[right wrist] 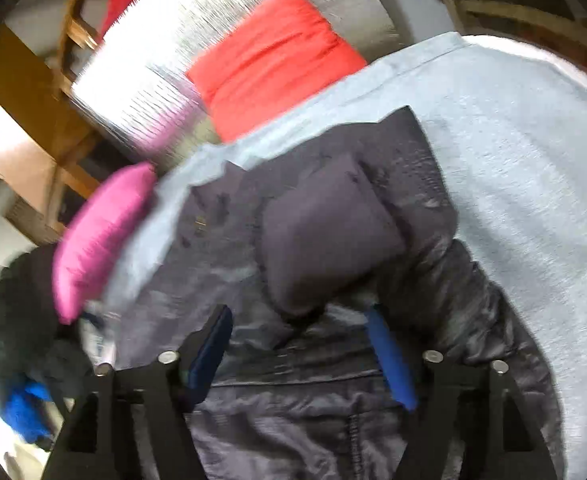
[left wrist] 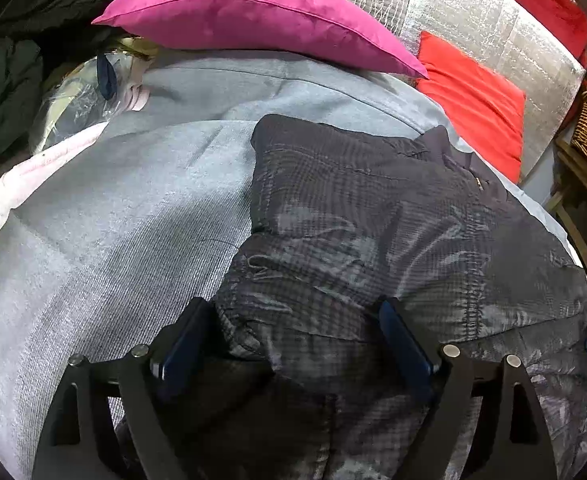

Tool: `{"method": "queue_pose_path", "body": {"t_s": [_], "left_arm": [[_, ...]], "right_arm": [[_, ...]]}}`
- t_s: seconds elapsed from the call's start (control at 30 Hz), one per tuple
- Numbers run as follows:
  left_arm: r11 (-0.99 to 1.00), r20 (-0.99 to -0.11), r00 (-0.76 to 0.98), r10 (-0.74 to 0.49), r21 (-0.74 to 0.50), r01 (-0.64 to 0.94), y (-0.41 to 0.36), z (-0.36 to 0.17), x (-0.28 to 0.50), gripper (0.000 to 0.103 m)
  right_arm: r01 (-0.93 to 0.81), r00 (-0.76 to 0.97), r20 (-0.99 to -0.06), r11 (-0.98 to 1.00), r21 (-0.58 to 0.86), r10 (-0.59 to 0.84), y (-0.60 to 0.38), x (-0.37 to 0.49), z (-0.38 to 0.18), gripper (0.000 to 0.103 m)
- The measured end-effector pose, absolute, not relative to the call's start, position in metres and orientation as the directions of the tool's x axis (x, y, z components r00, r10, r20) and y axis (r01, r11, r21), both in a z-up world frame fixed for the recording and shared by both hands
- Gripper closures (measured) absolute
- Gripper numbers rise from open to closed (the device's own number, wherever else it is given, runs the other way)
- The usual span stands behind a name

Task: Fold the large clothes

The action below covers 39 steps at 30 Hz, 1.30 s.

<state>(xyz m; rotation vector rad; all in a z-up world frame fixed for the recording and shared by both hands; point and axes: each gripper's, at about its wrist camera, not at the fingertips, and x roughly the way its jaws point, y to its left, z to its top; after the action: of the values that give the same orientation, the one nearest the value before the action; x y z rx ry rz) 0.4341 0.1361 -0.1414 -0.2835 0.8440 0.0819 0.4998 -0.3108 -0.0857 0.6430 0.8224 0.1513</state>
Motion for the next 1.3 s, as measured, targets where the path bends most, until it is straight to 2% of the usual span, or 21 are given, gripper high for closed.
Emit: {"method": "queue_pose_path", "body": {"t_s": [0.03, 0.2, 0.23, 0.27, 0.3, 0.33, 0.43, 0.53, 0.63, 0.7, 0.77, 0.8, 0.9, 1.0, 1.07, 1.17, 1.3], "left_arm": [[0.960, -0.747, 0.664, -0.039, -0.213, -0.184, 0.136, -0.141, 0.434, 0.015], [0.959, -0.746, 0.665, -0.039, -0.215, -0.185, 0.136, -0.141, 0.433, 0.015], [0.959, -0.745, 0.666, -0.040, -0.217, -0.185, 0.136, -0.141, 0.433, 0.015], [0.958, -0.746, 0.665, -0.041, -0.220, -0.187, 0.136, -0.141, 0.433, 0.015], [0.956, -0.745, 0.665, -0.045, -0.225, -0.187, 0.137, -0.141, 0.433, 0.015], [0.955, -0.745, 0.665, -0.048, -0.228, -0.187, 0.138, -0.141, 0.433, 0.015], [0.955, -0.750, 0.661, -0.037, -0.222, -0.198, 0.140, -0.131, 0.429, 0.014], [0.950, -0.702, 0.711, -0.035, -0.244, -0.194, 0.141, -0.105, 0.418, 0.014], [0.964, -0.673, 0.740, 0.011, -0.189, -0.187, 0.127, -0.086, 0.420, 0.014], [0.981, -0.706, 0.708, -0.001, -0.138, -0.136, 0.110, -0.094, 0.433, 0.014], [0.991, -0.771, 0.634, 0.061, -0.030, -0.132, 0.097, -0.116, 0.448, 0.013], [0.990, -0.794, 0.599, 0.101, 0.021, -0.139, 0.093, -0.132, 0.454, 0.013], [0.988, -0.768, 0.626, 0.139, 0.062, -0.144, 0.088, -0.131, 0.451, 0.013], [0.990, -0.746, 0.657, 0.106, 0.017, -0.140, 0.094, -0.111, 0.442, 0.013], [0.990, -0.710, 0.700, 0.076, -0.028, -0.136, 0.095, -0.096, 0.435, 0.013], [0.992, -0.715, 0.696, 0.073, -0.017, -0.121, 0.082, -0.086, 0.440, 0.013], [0.995, -0.731, 0.679, 0.066, -0.004, -0.101, 0.067, -0.092, 0.449, 0.013]], "right_arm": [[0.108, 0.682, -0.618, 0.782, 0.614, 0.391, -0.312, 0.500, -0.085, 0.024], [0.184, 0.675, -0.566, 0.635, 0.751, 0.473, -0.329, 0.518, -0.100, 0.024], [0.203, 0.665, -0.572, 0.621, 0.757, 0.480, -0.330, 0.522, -0.102, 0.031], [0.212, 0.660, -0.583, 0.626, 0.750, 0.474, -0.330, 0.526, -0.101, 0.045], [0.213, 0.655, -0.608, 0.662, 0.719, 0.449, -0.329, 0.531, -0.096, 0.093], [0.215, 0.649, -0.639, 0.706, 0.674, 0.413, -0.325, 0.533, -0.087, 0.092], [0.138, 0.702, -0.623, 0.793, 0.594, 0.345, -0.314, 0.518, -0.043, 0.092], [0.096, 0.749, -0.612, 0.871, 0.481, 0.255, -0.306, 0.492, -0.021, 0.092], [0.154, 0.688, -0.687, 0.878, 0.454, 0.234, -0.316, 0.495, -0.057, 0.089], [0.167, 0.644, -0.712, 0.857, 0.487, 0.279, -0.318, 0.504, -0.087, 0.088], [0.160, 0.651, -0.693, 0.836, 0.525, 0.310, -0.321, 0.504, -0.098, 0.086], [0.158, 0.656, -0.685, 0.829, 0.536, 0.317, -0.324, 0.503, -0.099, 0.083], [0.154, 0.656, -0.681, 0.826, 0.542, 0.324, -0.329, 0.496, -0.091, 0.068], [0.157, 0.691, -0.670, 0.848, 0.506, 0.271, -0.337, 0.479, -0.067, 0.028], [0.142, 0.745, -0.623, 0.855, 0.498, 0.239, -0.337, 0.466, -0.045, 0.028], [0.034, 0.766, -0.568, 0.864, 0.503, 0.301, -0.320, 0.468, -0.022, 0.026], [-0.080, 0.724, -0.602, 0.908, 0.412, 0.337, -0.278, 0.497, -0.022, 0.026]]}}
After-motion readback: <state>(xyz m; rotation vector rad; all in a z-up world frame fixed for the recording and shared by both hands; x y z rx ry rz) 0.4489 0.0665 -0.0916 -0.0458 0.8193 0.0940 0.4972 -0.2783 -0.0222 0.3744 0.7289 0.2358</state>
